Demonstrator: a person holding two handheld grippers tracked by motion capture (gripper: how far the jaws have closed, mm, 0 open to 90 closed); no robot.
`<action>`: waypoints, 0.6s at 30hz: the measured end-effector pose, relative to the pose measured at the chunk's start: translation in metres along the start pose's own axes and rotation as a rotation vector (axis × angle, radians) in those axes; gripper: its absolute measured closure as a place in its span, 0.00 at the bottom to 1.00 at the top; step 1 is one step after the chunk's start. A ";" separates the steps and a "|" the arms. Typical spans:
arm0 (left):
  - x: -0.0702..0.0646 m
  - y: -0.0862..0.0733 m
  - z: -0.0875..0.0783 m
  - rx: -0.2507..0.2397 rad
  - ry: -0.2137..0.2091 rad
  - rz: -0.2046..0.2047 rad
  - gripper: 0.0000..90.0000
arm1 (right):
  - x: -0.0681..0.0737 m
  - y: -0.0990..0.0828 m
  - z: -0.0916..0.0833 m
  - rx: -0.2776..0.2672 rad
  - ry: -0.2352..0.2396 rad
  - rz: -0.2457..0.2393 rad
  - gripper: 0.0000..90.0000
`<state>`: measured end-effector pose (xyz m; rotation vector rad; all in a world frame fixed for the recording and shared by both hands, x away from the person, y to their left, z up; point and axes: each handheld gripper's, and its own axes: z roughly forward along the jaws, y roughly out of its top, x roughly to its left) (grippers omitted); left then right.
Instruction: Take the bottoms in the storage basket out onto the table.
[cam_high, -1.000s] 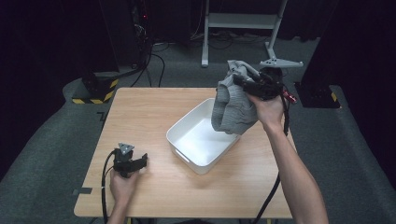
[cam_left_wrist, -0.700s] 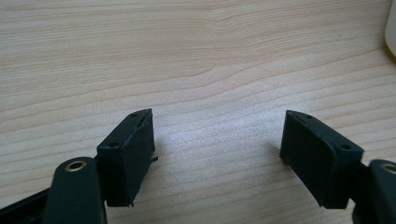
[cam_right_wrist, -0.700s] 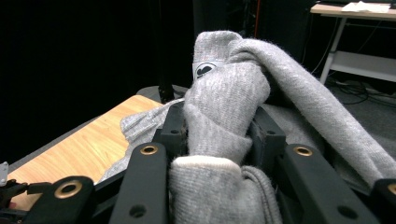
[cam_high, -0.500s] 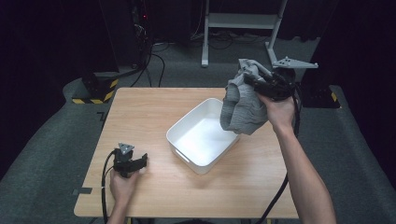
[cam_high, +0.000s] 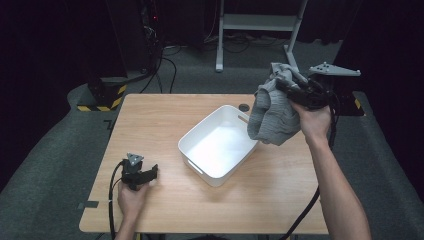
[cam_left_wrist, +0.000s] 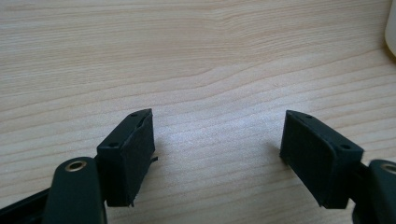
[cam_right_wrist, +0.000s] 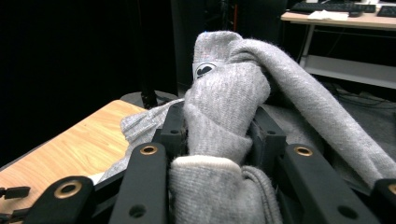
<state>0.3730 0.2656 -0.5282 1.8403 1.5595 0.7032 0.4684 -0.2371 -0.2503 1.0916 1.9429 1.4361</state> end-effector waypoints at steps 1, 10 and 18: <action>0.000 0.000 0.000 0.000 0.000 0.000 0.29 | -0.001 -0.001 -0.001 0.002 -0.004 0.001 0.72; 0.000 0.000 0.000 0.000 0.000 0.000 0.29 | -0.015 -0.009 -0.012 0.002 -0.046 0.008 0.72; 0.000 0.000 0.000 0.000 0.000 0.000 0.29 | -0.024 -0.018 -0.017 0.012 -0.070 0.018 0.72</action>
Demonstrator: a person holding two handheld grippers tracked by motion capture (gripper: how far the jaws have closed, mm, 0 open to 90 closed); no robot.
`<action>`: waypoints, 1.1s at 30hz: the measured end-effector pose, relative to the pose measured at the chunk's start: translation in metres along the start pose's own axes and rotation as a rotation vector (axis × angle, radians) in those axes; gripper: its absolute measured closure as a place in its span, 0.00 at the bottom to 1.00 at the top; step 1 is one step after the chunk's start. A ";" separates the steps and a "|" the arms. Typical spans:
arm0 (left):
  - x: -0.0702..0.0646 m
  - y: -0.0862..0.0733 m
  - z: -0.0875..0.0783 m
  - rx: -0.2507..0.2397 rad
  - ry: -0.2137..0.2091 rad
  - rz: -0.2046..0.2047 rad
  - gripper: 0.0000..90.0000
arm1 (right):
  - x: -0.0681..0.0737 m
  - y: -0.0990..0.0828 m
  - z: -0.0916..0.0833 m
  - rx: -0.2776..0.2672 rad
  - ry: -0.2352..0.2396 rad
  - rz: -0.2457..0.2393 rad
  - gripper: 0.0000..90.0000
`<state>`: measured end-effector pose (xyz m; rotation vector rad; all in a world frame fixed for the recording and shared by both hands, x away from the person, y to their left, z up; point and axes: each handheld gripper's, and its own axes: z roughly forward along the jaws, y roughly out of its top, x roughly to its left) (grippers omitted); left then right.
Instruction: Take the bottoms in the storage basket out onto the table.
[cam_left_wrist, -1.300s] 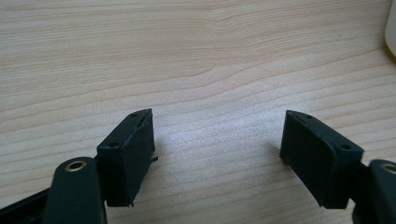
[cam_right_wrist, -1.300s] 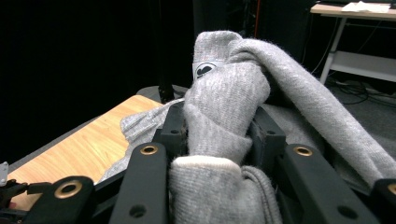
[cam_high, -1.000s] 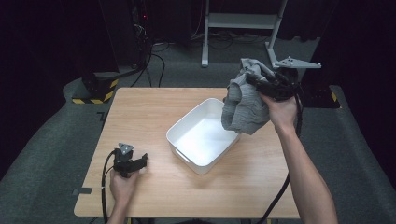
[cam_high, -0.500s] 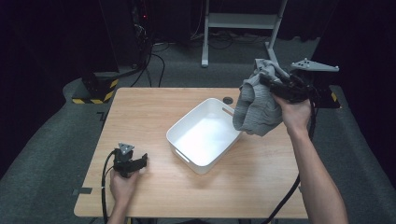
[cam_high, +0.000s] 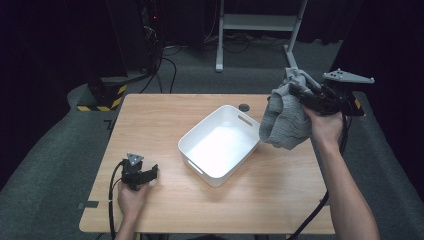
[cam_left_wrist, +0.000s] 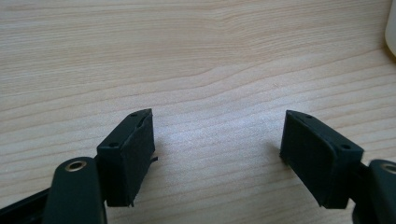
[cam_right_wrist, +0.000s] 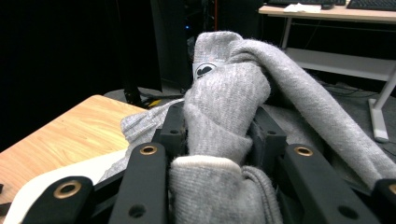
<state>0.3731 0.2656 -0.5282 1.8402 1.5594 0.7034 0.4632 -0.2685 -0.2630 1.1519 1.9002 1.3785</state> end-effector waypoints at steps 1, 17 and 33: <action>0.000 0.000 0.000 0.000 0.000 0.000 0.29 | -0.001 -0.001 0.000 0.002 -0.003 0.001 0.72; 0.000 0.000 0.000 0.000 0.000 0.000 0.29 | -0.012 -0.021 0.000 0.023 -0.027 0.015 0.72; 0.000 0.000 0.000 0.000 0.001 0.000 0.29 | -0.026 -0.047 0.002 0.029 -0.033 0.058 0.71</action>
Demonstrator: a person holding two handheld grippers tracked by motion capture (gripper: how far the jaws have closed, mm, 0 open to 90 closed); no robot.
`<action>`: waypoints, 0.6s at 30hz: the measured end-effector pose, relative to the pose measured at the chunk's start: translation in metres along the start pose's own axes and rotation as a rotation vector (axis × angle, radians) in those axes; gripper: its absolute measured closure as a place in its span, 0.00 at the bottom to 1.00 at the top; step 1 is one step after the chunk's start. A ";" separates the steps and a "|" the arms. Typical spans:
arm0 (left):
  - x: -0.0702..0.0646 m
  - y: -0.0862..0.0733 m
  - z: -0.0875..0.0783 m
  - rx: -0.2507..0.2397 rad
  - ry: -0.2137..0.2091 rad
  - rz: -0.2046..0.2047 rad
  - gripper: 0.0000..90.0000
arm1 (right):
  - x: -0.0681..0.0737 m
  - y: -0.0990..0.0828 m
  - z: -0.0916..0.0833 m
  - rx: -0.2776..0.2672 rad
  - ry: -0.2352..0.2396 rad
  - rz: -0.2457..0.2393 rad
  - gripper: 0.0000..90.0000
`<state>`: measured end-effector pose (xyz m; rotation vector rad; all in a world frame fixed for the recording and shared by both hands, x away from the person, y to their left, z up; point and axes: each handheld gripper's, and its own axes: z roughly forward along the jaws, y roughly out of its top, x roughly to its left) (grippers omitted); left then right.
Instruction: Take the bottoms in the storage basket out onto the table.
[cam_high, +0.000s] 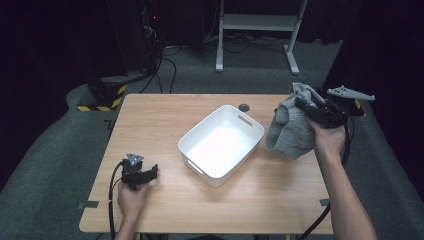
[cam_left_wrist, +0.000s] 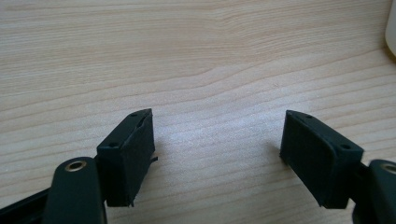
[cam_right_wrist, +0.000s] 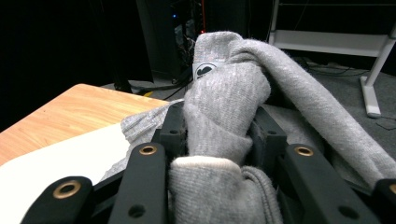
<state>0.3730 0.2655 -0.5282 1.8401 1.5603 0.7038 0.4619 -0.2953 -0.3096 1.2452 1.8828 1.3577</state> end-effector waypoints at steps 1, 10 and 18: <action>0.000 0.000 0.000 0.000 0.000 -0.001 0.29 | -0.001 -0.002 0.001 0.001 0.000 0.002 0.71; 0.000 0.000 0.000 0.000 0.000 -0.001 0.29 | -0.001 -0.021 0.010 0.025 -0.012 0.004 0.71; 0.000 0.000 0.000 0.000 0.001 -0.002 0.29 | -0.004 -0.037 0.019 0.047 -0.012 0.030 0.71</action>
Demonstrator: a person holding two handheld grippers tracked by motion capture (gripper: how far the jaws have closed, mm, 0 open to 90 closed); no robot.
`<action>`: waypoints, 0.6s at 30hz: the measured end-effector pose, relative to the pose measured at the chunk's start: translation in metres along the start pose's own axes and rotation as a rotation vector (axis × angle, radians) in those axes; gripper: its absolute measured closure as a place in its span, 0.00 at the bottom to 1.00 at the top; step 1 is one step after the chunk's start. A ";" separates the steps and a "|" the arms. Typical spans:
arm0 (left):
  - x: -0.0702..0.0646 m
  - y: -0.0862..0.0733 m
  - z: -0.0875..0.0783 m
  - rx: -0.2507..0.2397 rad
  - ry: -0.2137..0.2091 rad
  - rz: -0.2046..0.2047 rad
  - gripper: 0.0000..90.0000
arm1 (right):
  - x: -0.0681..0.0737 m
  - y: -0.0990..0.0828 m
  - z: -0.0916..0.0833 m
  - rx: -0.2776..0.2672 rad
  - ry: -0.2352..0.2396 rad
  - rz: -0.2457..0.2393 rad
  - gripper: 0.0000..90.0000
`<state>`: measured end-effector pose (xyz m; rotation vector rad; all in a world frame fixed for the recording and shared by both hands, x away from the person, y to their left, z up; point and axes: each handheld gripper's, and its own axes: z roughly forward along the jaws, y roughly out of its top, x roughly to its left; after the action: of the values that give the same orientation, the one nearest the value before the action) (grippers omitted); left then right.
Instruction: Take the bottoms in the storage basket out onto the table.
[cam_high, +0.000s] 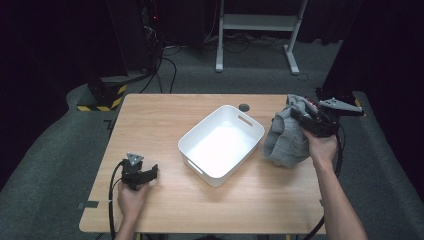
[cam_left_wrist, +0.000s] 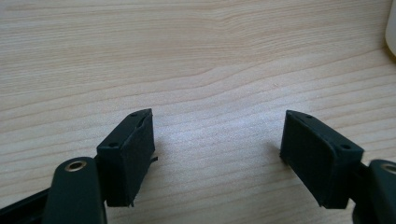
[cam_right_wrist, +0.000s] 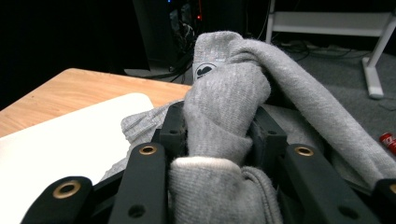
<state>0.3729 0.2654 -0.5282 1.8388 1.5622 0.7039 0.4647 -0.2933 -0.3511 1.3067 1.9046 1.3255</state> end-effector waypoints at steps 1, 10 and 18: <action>0.000 0.000 0.000 0.000 0.000 -0.001 0.29 | 0.000 -0.002 0.001 0.002 0.000 0.004 0.71; 0.000 0.000 0.000 0.001 0.002 -0.001 0.29 | 0.001 -0.018 0.008 0.008 0.005 -0.001 0.71; 0.000 0.000 0.000 -0.002 0.004 -0.006 0.29 | 0.001 -0.029 0.023 0.033 0.013 -0.001 0.71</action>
<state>0.3724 0.2652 -0.5283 1.8316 1.5685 0.7061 0.4705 -0.2845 -0.3866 1.3162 1.9437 1.3105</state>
